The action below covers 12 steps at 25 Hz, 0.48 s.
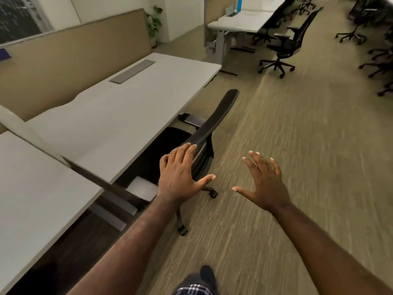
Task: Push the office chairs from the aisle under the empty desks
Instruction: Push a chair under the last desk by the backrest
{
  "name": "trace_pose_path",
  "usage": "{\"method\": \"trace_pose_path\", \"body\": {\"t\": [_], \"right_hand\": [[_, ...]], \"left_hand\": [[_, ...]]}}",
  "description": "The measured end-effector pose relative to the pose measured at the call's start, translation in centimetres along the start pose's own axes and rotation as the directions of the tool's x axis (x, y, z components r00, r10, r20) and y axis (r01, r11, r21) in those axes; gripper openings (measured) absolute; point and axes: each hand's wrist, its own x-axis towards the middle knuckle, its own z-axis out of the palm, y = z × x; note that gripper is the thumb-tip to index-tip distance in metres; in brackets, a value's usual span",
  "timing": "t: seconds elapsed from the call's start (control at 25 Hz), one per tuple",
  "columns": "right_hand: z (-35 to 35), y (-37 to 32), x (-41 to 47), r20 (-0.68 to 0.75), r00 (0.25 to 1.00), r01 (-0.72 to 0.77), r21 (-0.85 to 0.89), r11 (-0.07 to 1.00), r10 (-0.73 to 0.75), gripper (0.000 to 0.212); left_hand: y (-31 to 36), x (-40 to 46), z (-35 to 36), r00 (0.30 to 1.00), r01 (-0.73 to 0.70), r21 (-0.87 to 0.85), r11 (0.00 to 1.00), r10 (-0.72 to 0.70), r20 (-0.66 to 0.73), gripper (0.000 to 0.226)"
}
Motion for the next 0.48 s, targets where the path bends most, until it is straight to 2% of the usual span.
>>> {"method": "trace_pose_path", "body": {"t": [0.12,0.28,0.36,0.48], "right_hand": [[-0.5,3.2,6.1,-0.003,0.999,0.037,-0.005,0.999,-0.037,0.096],[-0.5,6.5,13.8,0.028,0.994,0.104,0.017,0.994,-0.105,0.096],[0.2,8.1,16.9,0.035,0.988,0.153,0.003,0.988,-0.153,0.096],[1.2,11.8,22.6,0.127,0.961,0.247,0.010,0.969,-0.246,0.097]], "left_hand": [[0.6,5.5,1.6,0.998,0.061,0.023,0.998,-0.061,0.005,0.100],[1.2,10.4,3.8,0.980,0.167,0.055,0.984,-0.171,0.098,0.101],[1.5,11.7,4.7,0.974,0.166,0.074,0.983,-0.175,0.141,0.097],[2.3,13.8,6.4,0.946,0.277,0.084,0.957,-0.287,0.153,0.094]]}}
